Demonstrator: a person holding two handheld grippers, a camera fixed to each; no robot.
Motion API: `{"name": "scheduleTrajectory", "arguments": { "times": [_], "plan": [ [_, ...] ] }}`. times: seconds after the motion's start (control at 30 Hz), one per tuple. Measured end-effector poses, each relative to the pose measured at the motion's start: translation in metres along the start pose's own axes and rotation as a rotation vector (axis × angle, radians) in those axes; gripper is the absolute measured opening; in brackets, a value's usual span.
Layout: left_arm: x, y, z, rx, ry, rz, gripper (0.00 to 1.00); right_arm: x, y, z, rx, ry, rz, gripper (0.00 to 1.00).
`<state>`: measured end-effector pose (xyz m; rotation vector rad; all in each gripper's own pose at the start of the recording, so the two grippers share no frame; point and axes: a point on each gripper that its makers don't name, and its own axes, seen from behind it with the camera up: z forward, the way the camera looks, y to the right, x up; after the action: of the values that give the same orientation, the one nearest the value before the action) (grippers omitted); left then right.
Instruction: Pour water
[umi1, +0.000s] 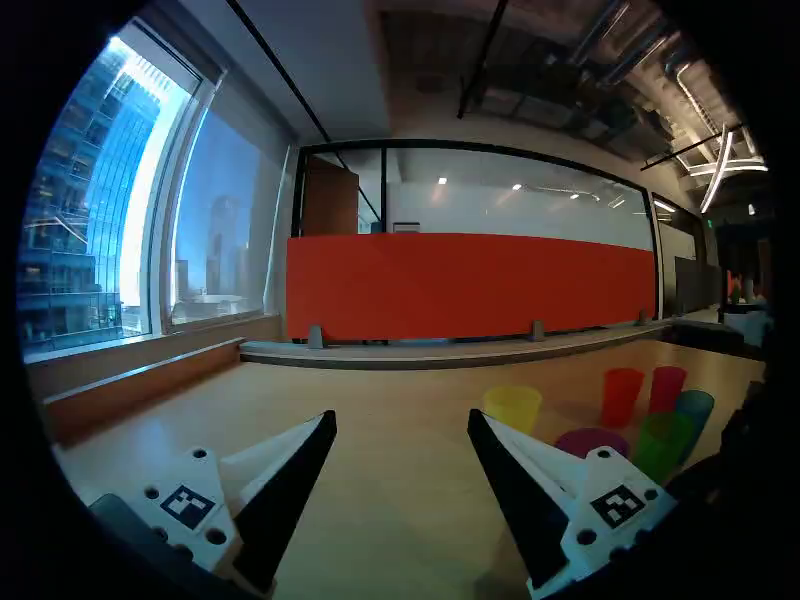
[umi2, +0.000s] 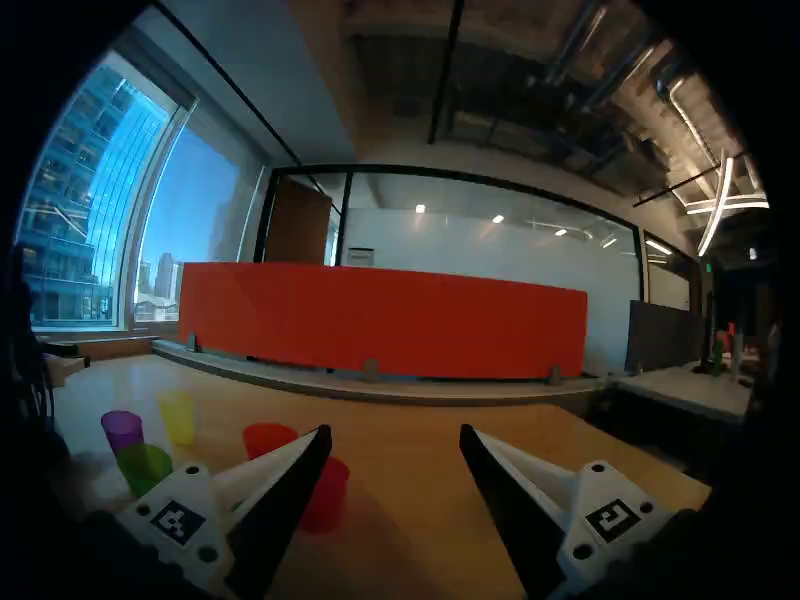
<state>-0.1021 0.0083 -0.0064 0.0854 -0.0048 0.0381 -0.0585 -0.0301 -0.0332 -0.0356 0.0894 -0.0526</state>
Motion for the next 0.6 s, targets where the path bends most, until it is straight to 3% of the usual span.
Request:
{"name": "scheduleTrajectory", "arguments": {
  "times": [0.6],
  "plan": [
    [0.000,-0.001,-0.001,0.000,0.000,0.000,0.98,-0.018,0.006,0.014,-0.003,-0.001,0.035,0.99]
  ]
}}
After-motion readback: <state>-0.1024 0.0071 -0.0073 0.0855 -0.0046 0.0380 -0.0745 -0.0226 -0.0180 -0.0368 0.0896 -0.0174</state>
